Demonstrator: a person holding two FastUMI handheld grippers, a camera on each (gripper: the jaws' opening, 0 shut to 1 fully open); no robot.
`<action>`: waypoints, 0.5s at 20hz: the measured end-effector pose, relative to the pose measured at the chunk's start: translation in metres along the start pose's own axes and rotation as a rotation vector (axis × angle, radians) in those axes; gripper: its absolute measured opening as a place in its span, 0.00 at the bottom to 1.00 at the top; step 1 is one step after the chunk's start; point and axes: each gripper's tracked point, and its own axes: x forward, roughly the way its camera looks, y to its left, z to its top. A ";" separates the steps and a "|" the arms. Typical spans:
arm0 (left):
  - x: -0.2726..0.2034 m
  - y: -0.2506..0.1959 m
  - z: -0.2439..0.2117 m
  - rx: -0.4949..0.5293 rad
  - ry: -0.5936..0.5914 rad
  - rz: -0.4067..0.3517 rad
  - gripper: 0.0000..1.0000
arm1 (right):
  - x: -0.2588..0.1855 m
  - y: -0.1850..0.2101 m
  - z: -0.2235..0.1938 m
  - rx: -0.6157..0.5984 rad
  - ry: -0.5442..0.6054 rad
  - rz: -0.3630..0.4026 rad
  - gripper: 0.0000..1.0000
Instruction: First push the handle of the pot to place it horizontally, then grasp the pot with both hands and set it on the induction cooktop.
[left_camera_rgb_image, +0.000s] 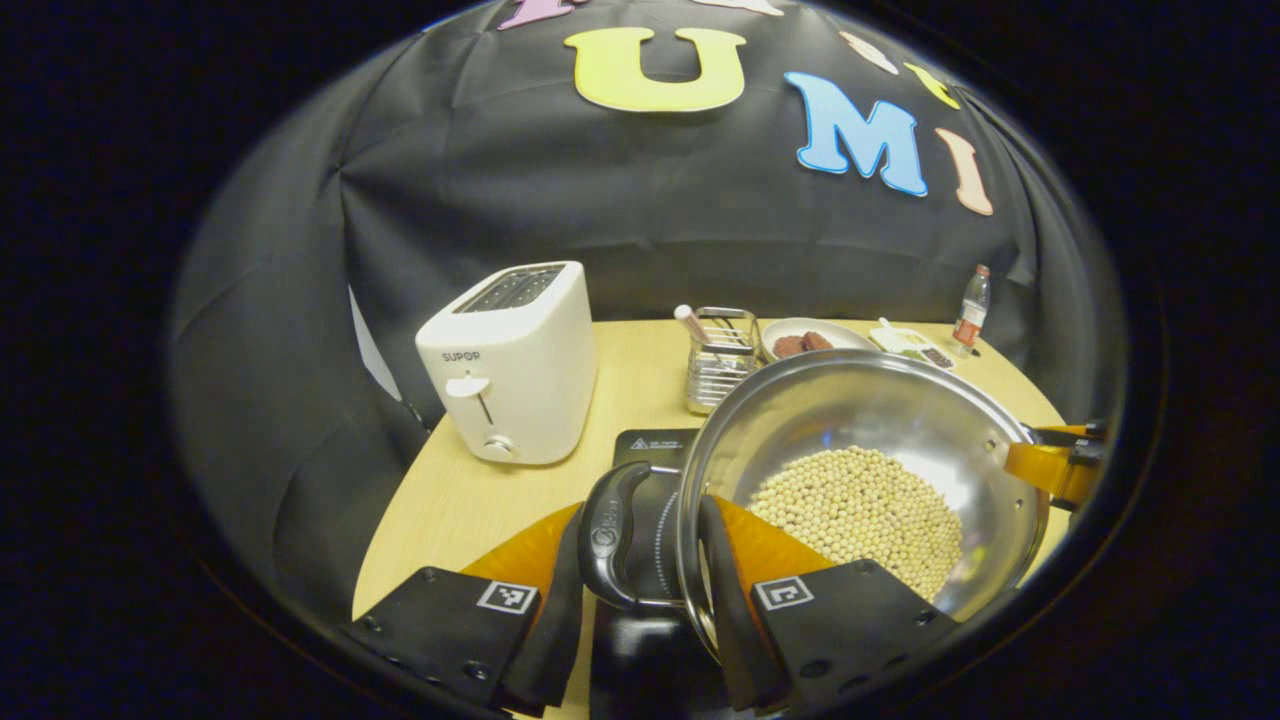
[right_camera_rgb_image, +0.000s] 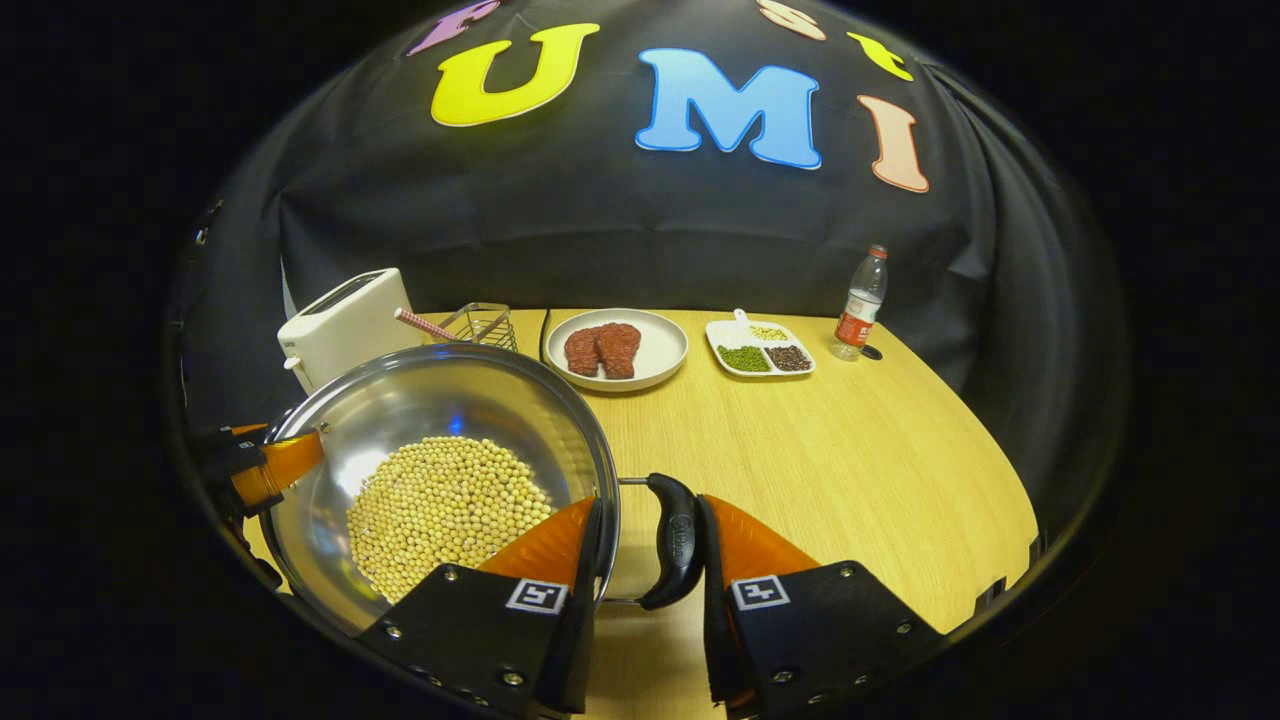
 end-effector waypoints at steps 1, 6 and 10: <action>0.002 0.005 0.000 0.006 -0.002 0.005 0.68 | 0.001 0.005 0.002 0.003 -0.004 0.005 0.45; 0.013 0.019 0.001 0.020 0.007 0.004 0.65 | 0.008 0.019 0.007 0.022 -0.009 0.011 0.45; 0.018 0.022 0.004 0.025 -0.003 0.018 0.64 | 0.010 0.023 0.008 0.039 -0.025 0.027 0.45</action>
